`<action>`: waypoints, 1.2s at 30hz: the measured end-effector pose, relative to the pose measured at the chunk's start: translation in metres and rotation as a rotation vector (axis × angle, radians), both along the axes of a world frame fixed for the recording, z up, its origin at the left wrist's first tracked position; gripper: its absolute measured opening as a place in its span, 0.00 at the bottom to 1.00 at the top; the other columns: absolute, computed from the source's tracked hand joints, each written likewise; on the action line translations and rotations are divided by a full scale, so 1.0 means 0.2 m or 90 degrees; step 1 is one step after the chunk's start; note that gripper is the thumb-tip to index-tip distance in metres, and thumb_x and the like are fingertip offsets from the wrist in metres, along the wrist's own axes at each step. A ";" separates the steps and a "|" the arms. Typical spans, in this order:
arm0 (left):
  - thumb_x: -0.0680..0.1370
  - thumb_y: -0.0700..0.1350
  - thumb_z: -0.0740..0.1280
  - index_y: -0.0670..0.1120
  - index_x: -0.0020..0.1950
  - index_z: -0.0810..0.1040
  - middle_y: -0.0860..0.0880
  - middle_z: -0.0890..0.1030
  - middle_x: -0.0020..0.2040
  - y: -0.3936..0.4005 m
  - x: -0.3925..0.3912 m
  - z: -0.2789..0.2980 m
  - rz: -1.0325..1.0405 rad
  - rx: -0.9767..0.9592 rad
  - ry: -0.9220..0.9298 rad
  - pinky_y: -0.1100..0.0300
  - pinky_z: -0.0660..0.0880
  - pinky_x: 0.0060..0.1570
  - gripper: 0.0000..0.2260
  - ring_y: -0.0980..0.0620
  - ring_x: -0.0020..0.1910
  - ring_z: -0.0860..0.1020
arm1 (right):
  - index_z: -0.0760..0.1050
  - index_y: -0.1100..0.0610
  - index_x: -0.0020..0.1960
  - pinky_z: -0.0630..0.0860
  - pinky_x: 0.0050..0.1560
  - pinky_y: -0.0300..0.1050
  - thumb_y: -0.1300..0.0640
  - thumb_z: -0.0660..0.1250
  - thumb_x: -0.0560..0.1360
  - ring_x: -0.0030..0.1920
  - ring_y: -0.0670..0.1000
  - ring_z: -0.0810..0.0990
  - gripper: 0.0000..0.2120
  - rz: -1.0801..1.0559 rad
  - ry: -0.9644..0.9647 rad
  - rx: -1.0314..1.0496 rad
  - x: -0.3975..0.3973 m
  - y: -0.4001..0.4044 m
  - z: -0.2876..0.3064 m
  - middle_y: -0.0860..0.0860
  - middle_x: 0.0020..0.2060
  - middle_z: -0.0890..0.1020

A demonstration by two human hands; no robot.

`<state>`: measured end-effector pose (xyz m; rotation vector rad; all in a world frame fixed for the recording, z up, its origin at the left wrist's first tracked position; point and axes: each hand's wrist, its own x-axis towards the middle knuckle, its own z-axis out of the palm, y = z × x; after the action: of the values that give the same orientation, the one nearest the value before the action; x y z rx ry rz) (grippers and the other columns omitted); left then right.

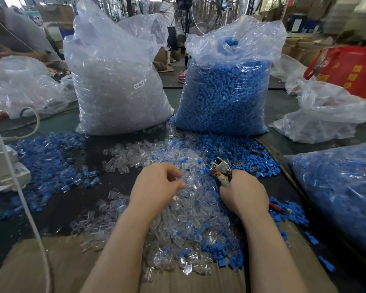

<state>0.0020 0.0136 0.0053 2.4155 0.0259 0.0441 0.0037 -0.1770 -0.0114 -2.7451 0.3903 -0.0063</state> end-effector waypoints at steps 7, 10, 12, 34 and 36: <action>0.69 0.48 0.78 0.54 0.42 0.83 0.54 0.83 0.38 0.01 0.00 0.01 0.044 -0.269 -0.044 0.61 0.74 0.37 0.06 0.55 0.36 0.80 | 0.66 0.52 0.40 0.62 0.32 0.46 0.51 0.61 0.78 0.31 0.50 0.66 0.10 -0.028 -0.059 0.010 0.01 0.01 -0.01 0.48 0.33 0.70; 0.71 0.45 0.77 0.53 0.44 0.83 0.54 0.84 0.40 0.01 0.00 0.01 0.027 -0.342 -0.034 0.60 0.73 0.38 0.06 0.58 0.36 0.80 | 0.64 0.52 0.41 0.61 0.31 0.47 0.50 0.61 0.78 0.30 0.49 0.65 0.10 -0.051 -0.104 0.026 0.02 0.00 -0.01 0.48 0.32 0.69; 0.72 0.43 0.76 0.54 0.45 0.83 0.54 0.84 0.41 0.01 0.00 0.01 0.015 -0.374 -0.026 0.60 0.73 0.39 0.07 0.62 0.34 0.79 | 0.65 0.51 0.42 0.63 0.33 0.47 0.50 0.61 0.76 0.31 0.49 0.66 0.09 -0.057 -0.133 0.055 0.02 -0.01 -0.01 0.48 0.33 0.71; 0.66 0.46 0.80 0.48 0.44 0.83 0.53 0.85 0.39 -0.03 0.00 0.02 0.007 -0.446 0.001 0.63 0.75 0.40 0.11 0.60 0.37 0.80 | 0.68 0.47 0.47 0.61 0.37 0.46 0.52 0.66 0.72 0.36 0.51 0.69 0.07 0.093 -0.327 0.144 0.00 0.04 0.00 0.45 0.37 0.74; 0.66 0.48 0.79 0.49 0.44 0.83 0.54 0.85 0.39 -0.03 -0.01 0.02 0.019 -0.435 -0.012 0.65 0.73 0.40 0.10 0.62 0.36 0.80 | 0.69 0.49 0.47 0.63 0.40 0.46 0.49 0.62 0.70 0.39 0.51 0.71 0.08 0.106 -0.353 0.169 0.00 0.05 0.00 0.46 0.40 0.75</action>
<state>0.0009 0.0068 0.0101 1.7319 0.0583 0.0602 0.0037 -0.1674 -0.0114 -2.3723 0.0059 -0.6106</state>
